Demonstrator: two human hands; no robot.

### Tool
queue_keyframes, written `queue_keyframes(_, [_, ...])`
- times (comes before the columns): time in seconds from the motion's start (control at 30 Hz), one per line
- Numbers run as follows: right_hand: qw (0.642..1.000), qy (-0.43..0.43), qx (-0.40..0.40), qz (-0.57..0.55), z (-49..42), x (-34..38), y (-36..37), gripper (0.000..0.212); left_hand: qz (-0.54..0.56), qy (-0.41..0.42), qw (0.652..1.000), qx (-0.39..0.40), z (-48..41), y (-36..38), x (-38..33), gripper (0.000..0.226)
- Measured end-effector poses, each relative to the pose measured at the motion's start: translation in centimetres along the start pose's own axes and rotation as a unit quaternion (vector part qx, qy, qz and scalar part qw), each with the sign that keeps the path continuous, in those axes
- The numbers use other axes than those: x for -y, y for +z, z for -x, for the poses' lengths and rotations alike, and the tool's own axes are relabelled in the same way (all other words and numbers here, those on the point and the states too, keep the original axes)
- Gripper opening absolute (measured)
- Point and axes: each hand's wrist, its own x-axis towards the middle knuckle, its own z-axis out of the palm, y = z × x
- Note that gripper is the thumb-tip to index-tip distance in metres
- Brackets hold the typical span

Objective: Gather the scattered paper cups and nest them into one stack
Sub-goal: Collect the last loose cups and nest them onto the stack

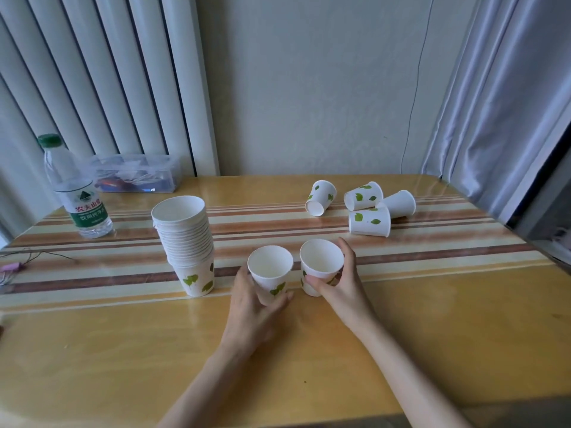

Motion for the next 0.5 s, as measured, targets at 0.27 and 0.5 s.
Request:
queue_keyframes(0.27, [0.999, -0.027, -0.004, -0.017, -0.8, 3.0, 1.2, 0.07, 0.106, 0.086, 0.988, -0.073, -0.1, -3.0, -3.5, 0.065])
queue_keyframes(0.5, [0.995, -0.092, 0.021, -0.043, -3.1, 9.0, 4.2, 0.068, 0.028, 0.144, 0.971, -0.19, -3.2, -12.8, -8.9, 0.074])
